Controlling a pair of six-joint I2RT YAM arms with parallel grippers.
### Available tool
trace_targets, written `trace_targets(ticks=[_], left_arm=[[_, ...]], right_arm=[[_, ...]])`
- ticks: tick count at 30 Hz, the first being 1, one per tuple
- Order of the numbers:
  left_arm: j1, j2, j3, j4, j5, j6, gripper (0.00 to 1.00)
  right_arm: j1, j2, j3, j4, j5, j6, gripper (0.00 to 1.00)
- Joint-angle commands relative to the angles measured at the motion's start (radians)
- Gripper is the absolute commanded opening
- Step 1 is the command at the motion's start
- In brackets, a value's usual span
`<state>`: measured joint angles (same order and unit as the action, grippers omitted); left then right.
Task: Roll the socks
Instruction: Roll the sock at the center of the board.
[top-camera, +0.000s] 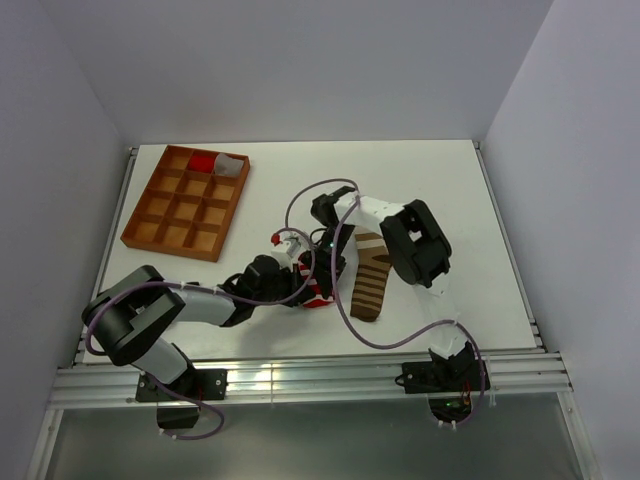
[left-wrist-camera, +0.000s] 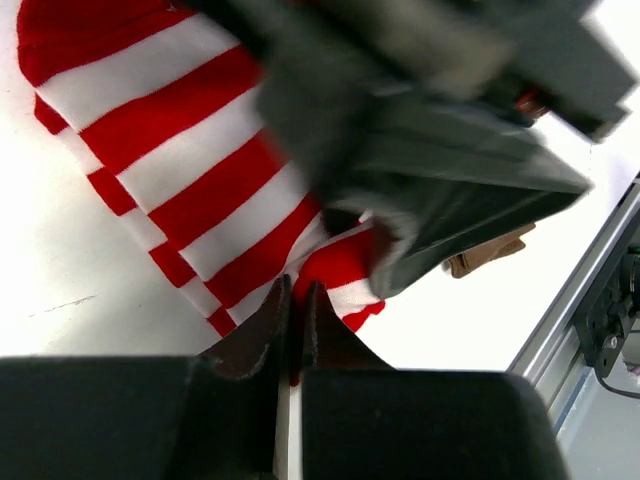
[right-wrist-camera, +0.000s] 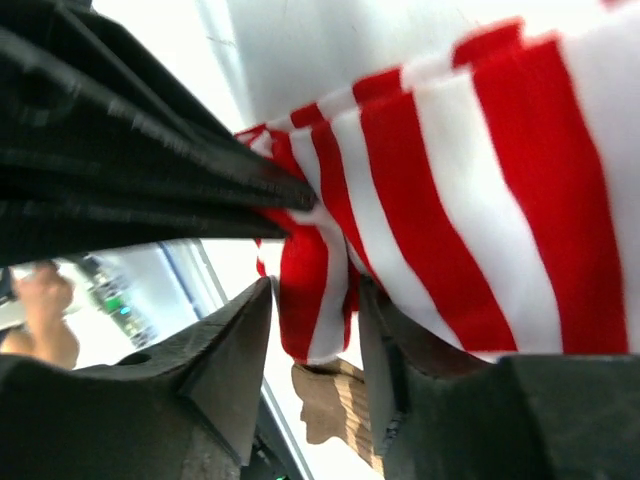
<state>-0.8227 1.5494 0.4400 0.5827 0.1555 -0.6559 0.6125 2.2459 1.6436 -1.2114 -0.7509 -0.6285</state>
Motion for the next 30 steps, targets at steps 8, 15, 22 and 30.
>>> trace_targets(ticks=[8,15,22,30], left_arm=[[-0.004,0.052,0.042,-0.196,-0.022,-0.050,0.00],[0.034,0.054,0.049,-0.207,0.067,-0.134,0.00],[0.082,0.058,0.081,-0.267,0.163,-0.194,0.00],[0.131,0.135,0.123,-0.376,0.311,-0.252,0.00]], right_arm=[[-0.114,-0.304,-0.215,0.281,0.081,0.030,0.52],[-0.175,-0.515,-0.416,0.489,0.146,0.039,0.52],[-0.175,-0.585,-0.502,0.544,0.130,0.001,0.50],[-0.080,-0.792,-0.694,0.697,0.156,-0.134,0.49]])
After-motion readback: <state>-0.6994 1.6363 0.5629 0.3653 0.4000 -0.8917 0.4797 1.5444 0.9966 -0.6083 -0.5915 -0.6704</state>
